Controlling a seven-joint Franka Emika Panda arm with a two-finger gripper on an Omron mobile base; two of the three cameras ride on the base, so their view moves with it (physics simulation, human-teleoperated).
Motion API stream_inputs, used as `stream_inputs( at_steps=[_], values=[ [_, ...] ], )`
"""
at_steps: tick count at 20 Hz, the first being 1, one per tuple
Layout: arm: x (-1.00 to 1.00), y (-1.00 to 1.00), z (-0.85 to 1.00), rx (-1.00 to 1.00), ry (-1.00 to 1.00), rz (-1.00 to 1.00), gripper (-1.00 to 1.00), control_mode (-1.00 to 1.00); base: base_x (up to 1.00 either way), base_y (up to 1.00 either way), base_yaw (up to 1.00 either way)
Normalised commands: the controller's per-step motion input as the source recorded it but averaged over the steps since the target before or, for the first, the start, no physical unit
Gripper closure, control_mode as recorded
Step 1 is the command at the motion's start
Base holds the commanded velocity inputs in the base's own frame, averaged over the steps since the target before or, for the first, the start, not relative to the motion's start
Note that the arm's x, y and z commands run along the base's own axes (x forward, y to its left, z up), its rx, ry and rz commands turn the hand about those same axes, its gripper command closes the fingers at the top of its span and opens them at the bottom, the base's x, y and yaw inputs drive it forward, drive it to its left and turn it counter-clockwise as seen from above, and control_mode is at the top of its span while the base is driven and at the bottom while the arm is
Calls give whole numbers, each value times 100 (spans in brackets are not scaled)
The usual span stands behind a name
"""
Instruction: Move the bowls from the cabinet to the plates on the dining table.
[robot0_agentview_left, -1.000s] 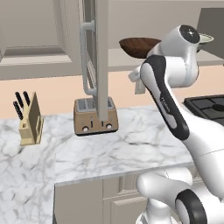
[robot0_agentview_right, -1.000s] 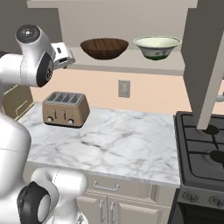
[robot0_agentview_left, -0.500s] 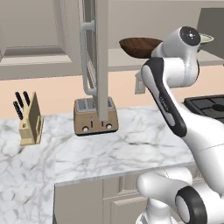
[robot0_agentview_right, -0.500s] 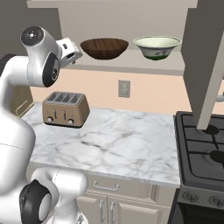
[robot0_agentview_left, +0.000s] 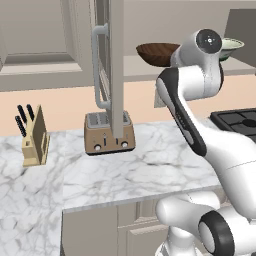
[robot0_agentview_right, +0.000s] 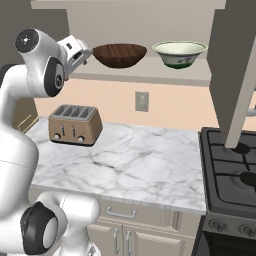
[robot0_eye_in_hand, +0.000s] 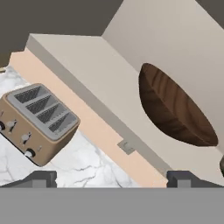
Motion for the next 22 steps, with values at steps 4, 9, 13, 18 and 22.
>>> stream_inputs(
  at_steps=[4, 9, 13, 18, 22],
  values=[
    [18, -26, 1, 0, -2, 0, -100, -100, 0, 0, 0],
    [19, -26, 1, 0, -1, -1, -100, -100, 0, 0, 0],
    [22, -16, 6, -6, -1, -5, -100, -100, 0, 0, 0],
    [23, -9, 7, -11, -1, -6, -100, -100, 0, 0, 0],
    [27, -9, 1, -4, 0, -5, -100, -100, 0, 0, 0]
  ],
)
